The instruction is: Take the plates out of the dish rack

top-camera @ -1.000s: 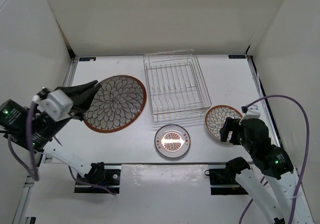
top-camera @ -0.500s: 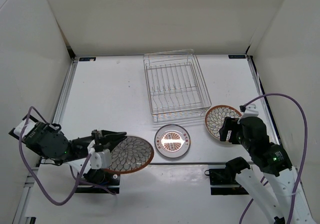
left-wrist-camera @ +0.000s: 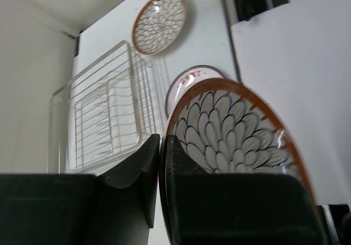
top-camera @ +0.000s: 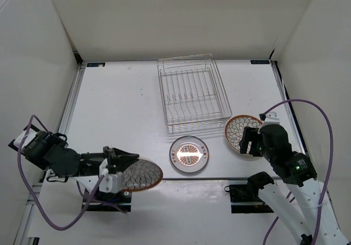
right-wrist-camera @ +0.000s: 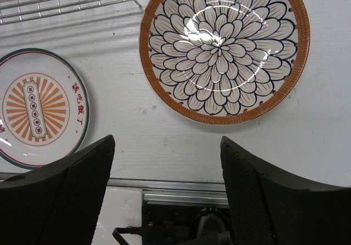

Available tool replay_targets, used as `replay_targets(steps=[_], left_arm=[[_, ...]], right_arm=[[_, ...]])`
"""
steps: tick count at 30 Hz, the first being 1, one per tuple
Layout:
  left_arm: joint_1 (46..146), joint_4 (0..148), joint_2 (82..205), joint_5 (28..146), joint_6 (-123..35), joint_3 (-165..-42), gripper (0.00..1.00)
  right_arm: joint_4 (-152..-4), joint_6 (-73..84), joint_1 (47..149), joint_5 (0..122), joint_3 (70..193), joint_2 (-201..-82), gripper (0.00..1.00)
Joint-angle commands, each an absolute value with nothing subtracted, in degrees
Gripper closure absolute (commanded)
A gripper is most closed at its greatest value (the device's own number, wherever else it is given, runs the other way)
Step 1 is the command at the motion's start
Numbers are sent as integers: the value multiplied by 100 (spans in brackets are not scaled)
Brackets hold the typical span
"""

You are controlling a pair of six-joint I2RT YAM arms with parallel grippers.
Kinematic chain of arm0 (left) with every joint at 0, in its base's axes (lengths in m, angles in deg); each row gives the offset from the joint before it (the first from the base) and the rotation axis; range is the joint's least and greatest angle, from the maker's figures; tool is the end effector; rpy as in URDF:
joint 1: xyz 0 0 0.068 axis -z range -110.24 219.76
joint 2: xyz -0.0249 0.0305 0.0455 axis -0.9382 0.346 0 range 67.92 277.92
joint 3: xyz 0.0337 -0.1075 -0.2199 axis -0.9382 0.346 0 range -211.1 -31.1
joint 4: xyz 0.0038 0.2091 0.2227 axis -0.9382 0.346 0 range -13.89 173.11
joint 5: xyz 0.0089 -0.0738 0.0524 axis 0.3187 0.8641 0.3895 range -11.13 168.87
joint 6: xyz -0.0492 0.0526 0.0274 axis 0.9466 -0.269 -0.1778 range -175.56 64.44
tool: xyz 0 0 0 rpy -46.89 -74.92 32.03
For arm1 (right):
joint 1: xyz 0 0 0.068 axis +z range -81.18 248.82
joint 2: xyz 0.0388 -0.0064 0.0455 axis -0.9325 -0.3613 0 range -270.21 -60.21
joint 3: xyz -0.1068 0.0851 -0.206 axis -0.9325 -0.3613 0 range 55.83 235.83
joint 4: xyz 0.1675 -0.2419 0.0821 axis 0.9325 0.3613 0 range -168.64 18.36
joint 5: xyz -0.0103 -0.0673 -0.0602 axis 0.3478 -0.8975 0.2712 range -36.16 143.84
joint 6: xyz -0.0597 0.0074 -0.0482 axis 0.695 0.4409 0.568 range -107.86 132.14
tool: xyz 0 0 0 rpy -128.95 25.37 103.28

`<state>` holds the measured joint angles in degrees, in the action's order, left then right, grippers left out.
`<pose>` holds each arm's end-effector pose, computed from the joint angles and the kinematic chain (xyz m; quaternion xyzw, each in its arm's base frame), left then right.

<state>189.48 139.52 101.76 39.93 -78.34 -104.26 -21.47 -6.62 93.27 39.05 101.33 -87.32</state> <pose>-0.0260 -0.1287 0.4258 0.6909 0.4259 -0.1985 0.5494 0.1649 0.0564 0.2846 0.0111 0.8960 0.0499 0.4412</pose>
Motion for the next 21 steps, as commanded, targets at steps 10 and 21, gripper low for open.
replay_targets(steps=[10, 21], left_arm=[[19272, 14210, 12047, 4837, -8465, -11959, 100], [19271, 14027, 11793, 4477, -8395, -11706, 100]], right_arm=[[-2239, -570, 9343, 3916, 10250, -8859, 22], [-2239, -561, 9352, 3916, 10233, -8789, 22]])
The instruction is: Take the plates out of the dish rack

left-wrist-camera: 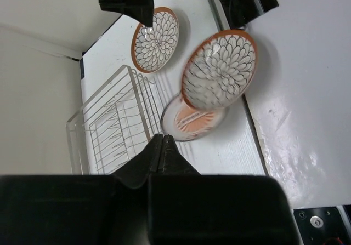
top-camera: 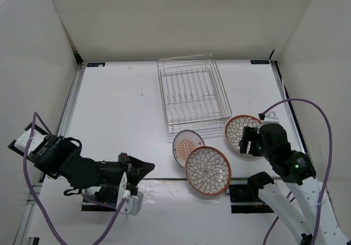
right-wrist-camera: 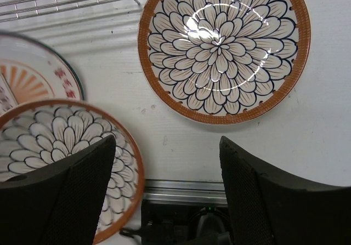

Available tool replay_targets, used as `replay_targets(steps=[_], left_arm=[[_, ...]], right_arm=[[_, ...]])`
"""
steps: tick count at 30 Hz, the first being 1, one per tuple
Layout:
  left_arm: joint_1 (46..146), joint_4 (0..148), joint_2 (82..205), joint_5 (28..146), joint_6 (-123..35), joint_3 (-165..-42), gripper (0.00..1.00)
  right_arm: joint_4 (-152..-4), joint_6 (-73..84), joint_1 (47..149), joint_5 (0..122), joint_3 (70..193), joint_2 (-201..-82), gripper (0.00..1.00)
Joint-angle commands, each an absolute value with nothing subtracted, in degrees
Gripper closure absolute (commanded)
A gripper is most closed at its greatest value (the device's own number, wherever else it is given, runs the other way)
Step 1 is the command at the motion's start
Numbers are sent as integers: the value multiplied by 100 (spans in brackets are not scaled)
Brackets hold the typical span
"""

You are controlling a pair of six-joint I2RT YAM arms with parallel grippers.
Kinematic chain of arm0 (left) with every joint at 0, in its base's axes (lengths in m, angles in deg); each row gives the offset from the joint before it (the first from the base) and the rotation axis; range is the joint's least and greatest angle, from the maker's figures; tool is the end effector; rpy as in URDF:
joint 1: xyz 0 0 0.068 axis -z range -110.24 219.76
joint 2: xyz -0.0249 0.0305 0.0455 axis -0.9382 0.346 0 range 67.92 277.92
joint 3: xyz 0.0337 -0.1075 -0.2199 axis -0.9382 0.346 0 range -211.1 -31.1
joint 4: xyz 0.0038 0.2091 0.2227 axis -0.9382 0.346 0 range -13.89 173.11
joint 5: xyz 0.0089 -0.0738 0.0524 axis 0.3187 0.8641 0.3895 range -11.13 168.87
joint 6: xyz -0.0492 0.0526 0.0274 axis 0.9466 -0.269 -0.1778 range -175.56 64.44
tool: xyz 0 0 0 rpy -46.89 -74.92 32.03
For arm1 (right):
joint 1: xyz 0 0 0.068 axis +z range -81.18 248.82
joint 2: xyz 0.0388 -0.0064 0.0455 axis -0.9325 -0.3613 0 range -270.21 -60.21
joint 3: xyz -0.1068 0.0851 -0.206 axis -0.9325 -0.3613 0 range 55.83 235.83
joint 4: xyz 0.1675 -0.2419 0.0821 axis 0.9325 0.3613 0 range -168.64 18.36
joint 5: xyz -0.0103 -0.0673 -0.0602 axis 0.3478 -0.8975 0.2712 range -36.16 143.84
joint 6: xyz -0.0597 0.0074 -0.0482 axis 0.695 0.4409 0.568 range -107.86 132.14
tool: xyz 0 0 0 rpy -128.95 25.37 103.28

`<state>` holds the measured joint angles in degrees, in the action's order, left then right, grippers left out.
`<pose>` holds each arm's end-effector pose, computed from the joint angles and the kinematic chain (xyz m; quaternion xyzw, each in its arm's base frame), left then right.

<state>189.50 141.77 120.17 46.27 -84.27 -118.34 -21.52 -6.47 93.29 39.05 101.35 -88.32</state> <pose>-0.0638 -0.1829 0.4515 0.7649 0.3604 -0.1680 0.5068 0.1676 0.0577 0.2821 0.0087 0.8994 0.0463 0.4346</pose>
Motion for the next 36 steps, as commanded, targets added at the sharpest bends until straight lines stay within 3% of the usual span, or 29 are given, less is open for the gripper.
replay_targets(steps=[1, 16, 24, 33, 35, 36], left_arm=[[19271, 13992, 11706, 4477, -8334, -11523, 100], [19280, 13535, 10836, 4029, -7517, -10063, 100], [19280, 13628, 10841, 3799, -6884, -9288, 100], [19271, 14290, 12512, 5968, -7321, -10036, 100], [19036, 14116, 12715, 6321, -7672, -9913, 100], [18234, 13993, 12672, 7541, -7857, -9765, 100]], right_arm=[[-2239, -570, 9343, 3942, 10233, -8798, 22], [-2239, -587, 9352, 4144, 10259, -8921, 20], [-1441, -920, 9317, 4514, 10715, -9939, 19], [-920, -2764, 9326, 4811, 10139, -10222, 21], [-1210, -3142, 9334, 4918, 9698, -9871, 21], [-1306, -3215, 9326, 4761, 9531, -9687, 21]])
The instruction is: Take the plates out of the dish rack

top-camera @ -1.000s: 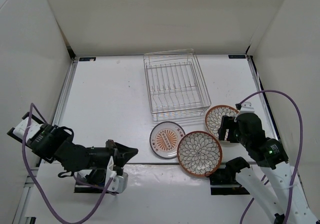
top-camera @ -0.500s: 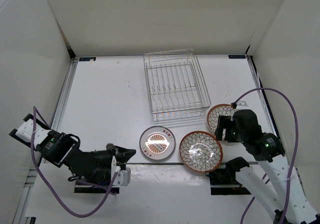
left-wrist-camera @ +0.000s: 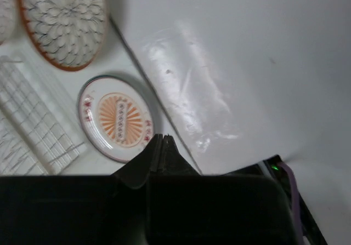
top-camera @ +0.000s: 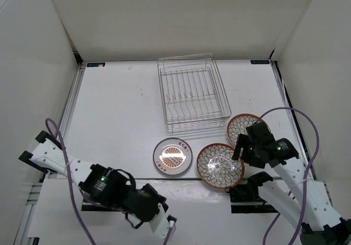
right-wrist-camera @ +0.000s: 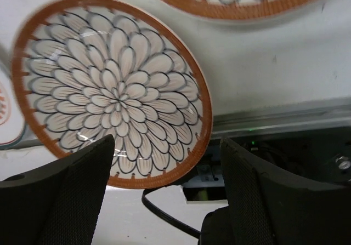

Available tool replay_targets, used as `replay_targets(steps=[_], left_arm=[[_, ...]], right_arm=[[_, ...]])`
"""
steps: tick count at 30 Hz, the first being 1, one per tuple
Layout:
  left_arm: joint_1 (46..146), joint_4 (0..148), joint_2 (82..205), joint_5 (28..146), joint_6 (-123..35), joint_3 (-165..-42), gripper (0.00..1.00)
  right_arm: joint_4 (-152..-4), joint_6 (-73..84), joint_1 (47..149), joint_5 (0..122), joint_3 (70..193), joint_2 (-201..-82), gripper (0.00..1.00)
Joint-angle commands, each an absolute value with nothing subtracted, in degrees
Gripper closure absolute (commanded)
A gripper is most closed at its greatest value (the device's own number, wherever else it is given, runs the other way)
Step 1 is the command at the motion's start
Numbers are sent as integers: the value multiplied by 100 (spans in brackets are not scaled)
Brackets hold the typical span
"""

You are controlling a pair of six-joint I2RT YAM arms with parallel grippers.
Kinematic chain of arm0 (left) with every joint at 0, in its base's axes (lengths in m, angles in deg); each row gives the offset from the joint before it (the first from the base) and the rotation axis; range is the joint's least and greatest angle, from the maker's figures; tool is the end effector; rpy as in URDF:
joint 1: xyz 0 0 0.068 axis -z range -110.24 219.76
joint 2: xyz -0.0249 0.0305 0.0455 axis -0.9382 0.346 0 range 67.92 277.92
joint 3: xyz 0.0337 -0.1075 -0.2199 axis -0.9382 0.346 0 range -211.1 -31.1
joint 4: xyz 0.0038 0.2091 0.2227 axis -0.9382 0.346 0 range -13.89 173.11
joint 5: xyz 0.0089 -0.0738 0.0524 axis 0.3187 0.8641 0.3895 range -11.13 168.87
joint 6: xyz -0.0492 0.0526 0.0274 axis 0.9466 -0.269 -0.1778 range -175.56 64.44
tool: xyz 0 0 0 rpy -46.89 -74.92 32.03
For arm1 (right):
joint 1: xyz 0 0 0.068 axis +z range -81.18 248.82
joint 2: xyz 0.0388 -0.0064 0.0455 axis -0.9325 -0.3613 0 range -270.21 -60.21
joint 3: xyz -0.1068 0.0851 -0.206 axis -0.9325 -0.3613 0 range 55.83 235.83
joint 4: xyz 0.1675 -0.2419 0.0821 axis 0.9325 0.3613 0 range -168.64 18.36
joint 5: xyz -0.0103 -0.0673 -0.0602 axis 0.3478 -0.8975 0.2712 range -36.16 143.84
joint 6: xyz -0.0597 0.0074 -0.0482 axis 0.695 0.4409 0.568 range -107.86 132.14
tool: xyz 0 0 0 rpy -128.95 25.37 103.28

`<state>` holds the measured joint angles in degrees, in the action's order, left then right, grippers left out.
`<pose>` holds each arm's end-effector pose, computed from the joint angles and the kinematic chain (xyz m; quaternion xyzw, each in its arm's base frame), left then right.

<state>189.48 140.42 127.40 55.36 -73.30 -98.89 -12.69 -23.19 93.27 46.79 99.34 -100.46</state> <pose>-0.1034 -0.2339 0.3082 0.8509 0.3951 -0.0997 0.3315 0.1766 0.0713 0.2198 0.1064 0.9642 0.0656 0.2339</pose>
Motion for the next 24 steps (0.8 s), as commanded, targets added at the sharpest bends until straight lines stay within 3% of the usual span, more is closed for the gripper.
replay_targets(steps=[1, 2, 3, 4, 6, 7, 9, 10, 12, 13, 19, 24], left_arm=[[17852, 13878, 12672, 8040, -7963, -9711, 100], [17482, 13895, 12654, 8576, -8060, -9702, 100], [17061, 13956, 12689, 9826, -8339, -9597, 100], [16448, 14017, 12724, 9568, -8325, -9553, 100], [16162, 13815, 12864, 9346, -8159, -9788, 100], [14855, 13772, 12882, 9598, -7757, -9981, 100], [13923, 13222, 12725, 10640, -7088, -9888, 99], [12849, 13035, 12655, 10708, -6607, -9808, 99], [12243, 13006, 12706, 10717, -5918, -9641, 100], [11440, 13033, 12802, 10761, -5385, -9571, 100], [10755, 12866, 12321, 10964, -5011, -8560, 100], [10746, 13226, 11636, 9849, -5037, -8217, 100]], right_arm=[[-1316, -3285, 9325, 4664, 9416, -9686, 21], [-1333, -3364, 9325, 4620, 9381, -9607, 21], [-1342, -3417, 9334, 4593, 9337, -9607, 21], [-1342, -3444, 9334, 4602, 9249, -9598, 21], [-1369, -3523, 9317, 4610, 9222, -9615, 21], [-1360, -3558, 9334, 4593, 9170, -9615, 21], [-1421, -3716, 9325, 4610, 9056, -9589, 21], [-1439, -3734, 9325, 4584, 8985, -9580, 21], [-1343, -3971, 9325, 4514, 8906, -9545, 21], [-1308, -4006, 9334, 4470, 8879, -9501, 21], [-1544, -4138, 9317, 4417, 8476, -9492, 21], [-2010, -4384, 9308, 4751, 7905, -9571, 32]])
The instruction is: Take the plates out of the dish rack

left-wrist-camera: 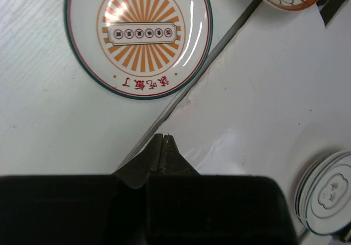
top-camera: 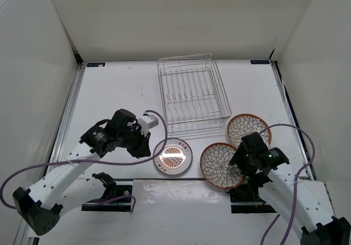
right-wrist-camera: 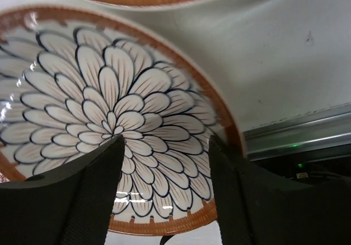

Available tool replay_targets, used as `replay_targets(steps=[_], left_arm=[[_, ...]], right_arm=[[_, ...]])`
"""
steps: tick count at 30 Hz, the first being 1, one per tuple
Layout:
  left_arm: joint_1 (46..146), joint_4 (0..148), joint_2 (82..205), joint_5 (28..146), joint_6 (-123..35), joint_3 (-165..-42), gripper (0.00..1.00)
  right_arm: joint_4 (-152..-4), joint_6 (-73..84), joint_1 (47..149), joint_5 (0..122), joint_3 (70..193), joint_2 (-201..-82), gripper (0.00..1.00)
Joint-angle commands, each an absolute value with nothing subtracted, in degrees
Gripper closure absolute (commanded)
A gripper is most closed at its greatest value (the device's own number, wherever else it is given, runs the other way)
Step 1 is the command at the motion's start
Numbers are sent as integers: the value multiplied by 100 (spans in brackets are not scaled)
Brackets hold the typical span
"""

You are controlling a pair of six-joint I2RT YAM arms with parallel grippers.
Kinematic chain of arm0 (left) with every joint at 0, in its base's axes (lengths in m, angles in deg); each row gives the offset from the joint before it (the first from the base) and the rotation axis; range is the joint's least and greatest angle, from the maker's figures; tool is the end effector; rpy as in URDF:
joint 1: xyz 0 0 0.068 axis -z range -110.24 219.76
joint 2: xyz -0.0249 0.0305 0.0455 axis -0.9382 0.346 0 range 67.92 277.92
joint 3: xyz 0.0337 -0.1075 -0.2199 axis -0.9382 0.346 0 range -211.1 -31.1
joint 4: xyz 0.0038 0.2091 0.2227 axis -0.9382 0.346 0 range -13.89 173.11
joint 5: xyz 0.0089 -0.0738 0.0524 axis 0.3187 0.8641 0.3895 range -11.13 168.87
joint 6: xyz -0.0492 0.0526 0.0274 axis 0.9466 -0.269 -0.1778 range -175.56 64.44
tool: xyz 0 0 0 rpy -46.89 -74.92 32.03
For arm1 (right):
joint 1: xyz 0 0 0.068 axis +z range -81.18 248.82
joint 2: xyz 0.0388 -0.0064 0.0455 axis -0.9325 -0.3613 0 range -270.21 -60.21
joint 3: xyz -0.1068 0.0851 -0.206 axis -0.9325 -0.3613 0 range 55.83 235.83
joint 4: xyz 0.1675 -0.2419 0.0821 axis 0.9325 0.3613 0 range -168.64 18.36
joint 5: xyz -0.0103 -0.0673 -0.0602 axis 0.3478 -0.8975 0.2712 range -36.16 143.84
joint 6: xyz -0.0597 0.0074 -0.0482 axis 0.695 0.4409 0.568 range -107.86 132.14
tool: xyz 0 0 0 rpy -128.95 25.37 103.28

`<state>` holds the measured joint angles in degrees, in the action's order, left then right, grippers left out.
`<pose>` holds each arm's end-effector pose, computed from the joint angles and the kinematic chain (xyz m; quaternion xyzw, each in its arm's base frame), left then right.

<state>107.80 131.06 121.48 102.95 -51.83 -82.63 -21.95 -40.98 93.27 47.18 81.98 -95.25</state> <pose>0.1769 -0.1724 0.2417 0.3333 0.8785 -0.2859 0.1883 0.1675 0.0676 0.1374 0.2535 0.9423 0.0880 0.2000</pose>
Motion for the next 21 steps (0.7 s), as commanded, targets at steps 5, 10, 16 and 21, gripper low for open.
replay_targets(steps=[5, 10, 16, 21], left_arm=[[10737, 13025, 10723, 9330, -5064, -7411, 97], [10746, 12542, 10185, 9249, -5029, -6819, 92], [10737, 12620, 10307, 9179, -4897, -6705, 94], [10728, 12612, 10202, 8986, -4853, -6678, 94]], right_arm=[[-2063, -4472, 9308, 4654, 7746, -9449, 35], [-2317, -4201, 9325, 4847, 7798, -9352, 36], [-1530, -3779, 9325, 4472, 8808, -9519, 29], [-667, -3655, 9325, 3865, 9705, -9466, 25]])
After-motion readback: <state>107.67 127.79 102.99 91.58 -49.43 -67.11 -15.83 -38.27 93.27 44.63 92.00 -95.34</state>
